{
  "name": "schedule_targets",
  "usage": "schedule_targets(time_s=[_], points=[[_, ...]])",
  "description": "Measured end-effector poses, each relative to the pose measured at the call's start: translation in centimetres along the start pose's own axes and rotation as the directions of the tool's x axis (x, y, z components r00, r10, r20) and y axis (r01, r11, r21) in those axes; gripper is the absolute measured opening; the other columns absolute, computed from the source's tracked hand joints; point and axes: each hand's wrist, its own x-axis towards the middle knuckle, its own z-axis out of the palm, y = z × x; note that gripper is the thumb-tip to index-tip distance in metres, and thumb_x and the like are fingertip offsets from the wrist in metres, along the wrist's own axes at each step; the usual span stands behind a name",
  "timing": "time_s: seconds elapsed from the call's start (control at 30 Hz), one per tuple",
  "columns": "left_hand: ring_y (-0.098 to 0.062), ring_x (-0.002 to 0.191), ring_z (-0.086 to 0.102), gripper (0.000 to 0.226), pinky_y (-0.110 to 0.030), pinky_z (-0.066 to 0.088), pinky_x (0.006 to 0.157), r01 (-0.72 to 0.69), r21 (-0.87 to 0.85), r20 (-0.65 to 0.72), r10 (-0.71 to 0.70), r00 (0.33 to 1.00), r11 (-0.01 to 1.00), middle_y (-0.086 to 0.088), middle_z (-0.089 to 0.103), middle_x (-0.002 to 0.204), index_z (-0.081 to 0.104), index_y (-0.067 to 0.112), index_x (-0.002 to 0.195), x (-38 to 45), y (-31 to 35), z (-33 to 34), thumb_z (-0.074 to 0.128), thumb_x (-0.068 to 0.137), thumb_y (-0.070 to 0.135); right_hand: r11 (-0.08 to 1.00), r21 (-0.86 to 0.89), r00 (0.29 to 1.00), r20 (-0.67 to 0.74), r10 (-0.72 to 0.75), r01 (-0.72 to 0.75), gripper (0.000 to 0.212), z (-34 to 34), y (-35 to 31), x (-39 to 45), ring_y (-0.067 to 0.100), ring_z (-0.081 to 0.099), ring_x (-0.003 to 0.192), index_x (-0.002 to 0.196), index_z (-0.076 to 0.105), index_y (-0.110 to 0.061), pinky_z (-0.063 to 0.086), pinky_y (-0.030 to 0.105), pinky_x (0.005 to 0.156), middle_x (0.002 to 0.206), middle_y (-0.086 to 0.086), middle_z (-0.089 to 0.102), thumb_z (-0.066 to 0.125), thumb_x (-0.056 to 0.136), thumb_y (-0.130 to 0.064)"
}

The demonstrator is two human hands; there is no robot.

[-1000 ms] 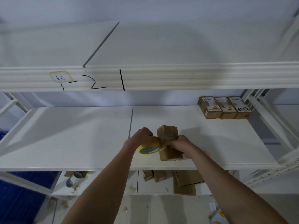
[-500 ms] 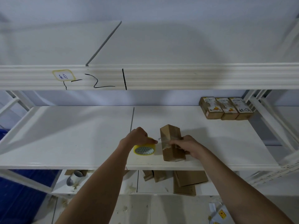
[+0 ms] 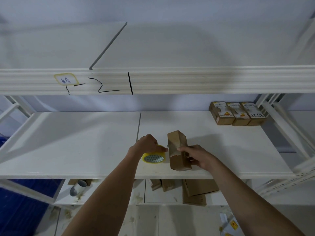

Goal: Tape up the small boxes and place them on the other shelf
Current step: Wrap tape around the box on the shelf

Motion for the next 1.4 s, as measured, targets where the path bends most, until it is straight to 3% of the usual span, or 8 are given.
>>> schedule_targets(time_s=[0.13,0.3,0.5,0.63,0.87,1.07,1.3,1.4], points=[[-0.012,0.068,0.059,0.058,-0.022,0.045,0.061,-0.024,-0.021,-0.005,0.024,1.0,0.999,0.004,0.058,0.073,0.067,0.015,0.083,-0.4,0.8,-0.1,0.067,0.076,0.073,0.994,0.113,0.999,0.044,-0.015,0.01,0.043,-0.1,0.5,0.0,0.033,0.066,0.11,0.123,0.064,-0.006,0.057,0.041,0.093,0.118,0.019,0.068,0.072,0.089,-0.031],[-0.016,0.071,0.059,0.056,-0.025,0.044,0.062,-0.053,-0.034,-0.007,0.052,0.999,0.998,0.003,0.057,0.07,0.066,0.015,0.076,-0.5,1.4,0.3,0.069,0.077,0.07,0.975,0.209,0.996,0.074,0.056,-0.071,0.033,-0.2,0.6,-0.2,0.031,0.065,0.108,0.116,0.068,-0.007,0.053,0.04,0.087,0.115,0.017,0.07,0.065,0.093,-0.031],[-0.014,0.071,0.06,0.051,-0.022,0.043,0.059,-0.065,-0.012,0.009,0.065,0.998,0.998,0.004,0.058,0.069,0.066,0.013,0.081,-0.5,1.0,1.7,0.069,0.081,0.064,0.996,-0.025,0.991,0.093,0.092,-0.09,0.049,0.1,0.5,0.4,0.02,0.064,0.113,0.119,0.068,-0.012,0.051,0.041,0.101,0.116,0.005,0.073,0.071,0.088,-0.05],[-0.02,0.077,0.063,0.042,-0.032,0.051,0.069,-0.083,0.036,-0.014,0.084,0.996,0.996,0.002,0.061,0.073,0.071,0.013,0.086,-0.6,1.7,2.5,0.069,0.084,0.055,0.977,-0.206,0.997,0.053,0.062,-0.049,0.053,1.7,0.0,0.1,0.019,0.068,0.103,0.112,0.068,-0.017,0.057,0.034,0.086,0.11,0.003,0.073,0.082,0.075,-0.052],[-0.015,0.065,0.057,0.045,-0.028,0.042,0.061,-0.033,0.028,-0.016,0.033,0.999,0.999,0.006,0.056,0.062,0.063,0.02,0.067,-0.7,0.7,2.4,0.075,0.076,0.062,0.984,-0.17,0.999,-0.012,0.046,-0.048,0.037,1.0,-0.1,0.2,0.027,0.074,0.092,0.111,0.071,-0.004,0.061,0.045,0.084,0.099,0.012,0.077,0.081,0.083,-0.026],[-0.014,0.065,0.058,0.044,-0.026,0.041,0.06,-0.019,0.022,-0.017,0.019,1.0,1.0,0.006,0.057,0.064,0.059,0.025,0.063,-0.7,1.1,2.7,0.074,0.075,0.064,0.97,-0.24,1.0,-0.002,0.03,-0.029,0.05,2.1,-0.4,0.5,0.022,0.072,0.096,0.109,0.071,-0.013,0.06,0.041,0.086,0.103,0.006,0.076,0.089,0.068,-0.037],[-0.011,0.063,0.056,0.045,-0.026,0.043,0.06,-0.014,0.012,-0.008,0.014,1.0,1.0,0.006,0.057,0.065,0.057,0.024,0.062,-0.8,1.5,2.5,0.074,0.074,0.065,0.963,-0.264,0.998,-0.04,0.042,-0.051,0.05,2.5,-0.7,1.0,0.024,0.071,0.096,0.109,0.069,-0.012,0.059,0.044,0.09,0.105,0.008,0.074,0.091,0.067,-0.027],[-0.013,0.072,0.061,0.044,-0.028,0.051,0.069,-0.04,-0.016,0.008,0.04,0.999,0.999,0.002,0.064,0.078,0.066,0.018,0.076,-0.6,1.2,2.3,0.068,0.082,0.062,0.978,-0.206,0.998,-0.048,0.029,-0.038,0.043,2.3,-1.0,0.7,0.023,0.072,0.095,0.106,0.071,-0.011,0.06,0.04,0.083,0.102,0.008,0.075,0.09,0.07,-0.022]])
